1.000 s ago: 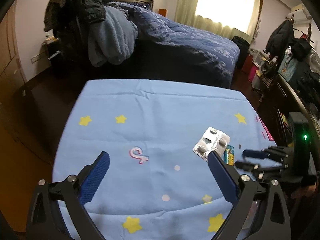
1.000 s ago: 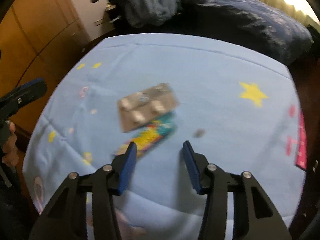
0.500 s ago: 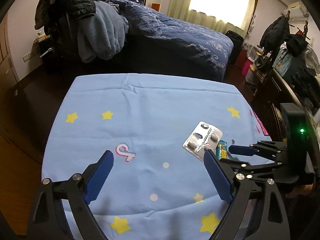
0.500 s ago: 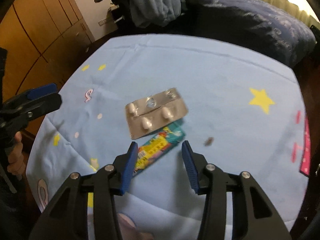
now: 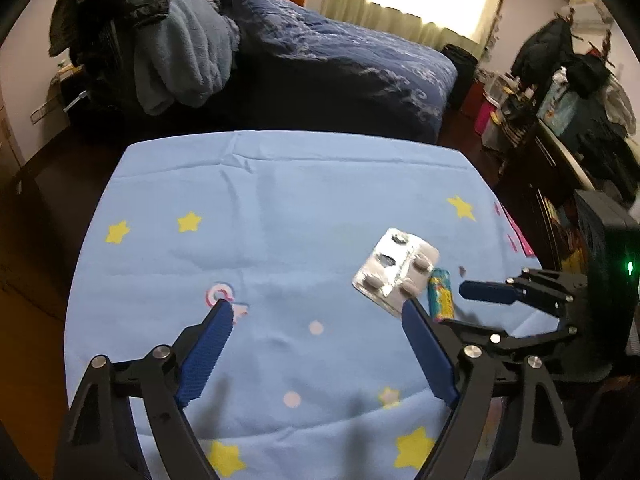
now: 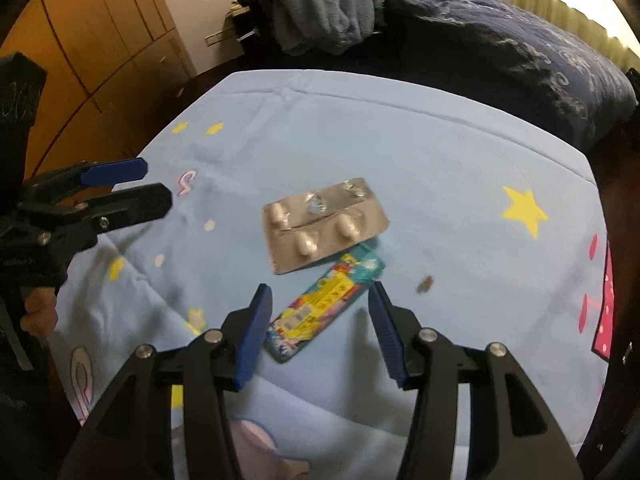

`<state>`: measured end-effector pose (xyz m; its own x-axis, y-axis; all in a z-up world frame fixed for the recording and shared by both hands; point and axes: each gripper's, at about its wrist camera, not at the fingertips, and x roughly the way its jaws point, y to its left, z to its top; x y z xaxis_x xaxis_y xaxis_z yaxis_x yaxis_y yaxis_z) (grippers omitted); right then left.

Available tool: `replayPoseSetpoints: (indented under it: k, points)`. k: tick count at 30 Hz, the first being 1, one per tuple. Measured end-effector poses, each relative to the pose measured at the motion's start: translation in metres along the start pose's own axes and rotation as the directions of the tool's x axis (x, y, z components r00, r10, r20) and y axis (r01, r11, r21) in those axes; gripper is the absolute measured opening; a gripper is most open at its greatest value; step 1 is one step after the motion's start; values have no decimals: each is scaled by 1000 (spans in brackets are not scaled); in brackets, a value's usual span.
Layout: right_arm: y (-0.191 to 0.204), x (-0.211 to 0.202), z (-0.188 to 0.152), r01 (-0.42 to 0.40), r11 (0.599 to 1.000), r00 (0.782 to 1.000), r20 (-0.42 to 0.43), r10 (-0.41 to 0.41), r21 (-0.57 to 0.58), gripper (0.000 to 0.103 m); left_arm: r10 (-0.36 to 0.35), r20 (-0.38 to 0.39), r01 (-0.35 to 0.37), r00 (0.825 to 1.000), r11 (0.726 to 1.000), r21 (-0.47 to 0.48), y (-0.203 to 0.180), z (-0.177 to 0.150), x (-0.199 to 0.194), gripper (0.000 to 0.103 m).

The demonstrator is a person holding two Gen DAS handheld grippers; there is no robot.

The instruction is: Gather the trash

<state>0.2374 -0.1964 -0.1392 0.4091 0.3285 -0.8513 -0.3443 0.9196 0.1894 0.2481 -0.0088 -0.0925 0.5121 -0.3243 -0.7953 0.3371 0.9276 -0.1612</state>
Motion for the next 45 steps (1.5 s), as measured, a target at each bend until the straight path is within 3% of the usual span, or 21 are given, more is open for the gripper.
replayPoseSetpoints:
  k: [4, 11, 16, 19, 21, 23, 25, 27, 33, 35, 38, 40, 42, 45]
  points:
    - [-11, -32, -21, -85, 994, 996, 33, 83, 71, 52, -36, -20, 36, 999, 999, 29, -6, -12, -8, 77]
    - [-6, -81, -58, -80, 995, 995, 67, 76, 55, 52, -159, -119, 165, 980, 985, 43, -23, -44, -17, 51]
    - [-15, -88, -73, -248, 957, 969, 61, 241, 153, 52, -287, -142, 289, 947, 957, -5, -31, -46, -25, 48]
    - [-11, -82, -70, -275, 935, 961, 36, 274, 226, 55, -262, -120, 267, 958, 964, 23, -40, -41, -34, 47]
    - [-13, -80, -67, -248, 913, 967, 19, 255, 323, 78, -254, -92, 257, 963, 966, 23, -36, -40, -44, 47]
    - [-11, -79, -62, -196, 897, 977, -4, 215, 396, 84, -199, -62, 201, 978, 979, 26, -28, -41, -52, 47]
    - [-4, -77, -57, -145, 898, 984, -33, 174, 414, 85, -151, -50, 153, 987, 988, 21, -19, -43, -55, 47]
    - [7, -73, -52, -65, 919, 992, -71, 100, 389, 85, -154, -48, 154, 987, 988, -5, -7, -47, -56, 47]
    - [32, -49, -46, 85, 946, 975, -220, -15, 313, 84, -169, -34, 167, 985, 985, -47, 12, -60, -57, 47]
    - [29, -46, -46, 75, 937, 974, -227, 5, 341, 73, -179, -28, 177, 983, 983, -53, 14, -62, -57, 47]
    - [29, -55, -46, 60, 948, 986, -168, -6, 313, 56, -181, -21, 180, 983, 982, -51, 13, -63, -58, 47]
    - [32, -72, -41, 72, 968, 997, -22, -69, 239, 53, -181, -19, 179, 983, 983, -47, 11, -62, -59, 47]
    - [34, -84, -40, 142, 979, 979, 125, -160, 147, 52, -183, -20, 182, 983, 982, -45, 7, -61, -59, 47]
    - [22, -77, -46, 129, 977, 981, 124, -151, 169, 47, -179, -29, 178, 983, 984, -34, 2, -63, -59, 47]
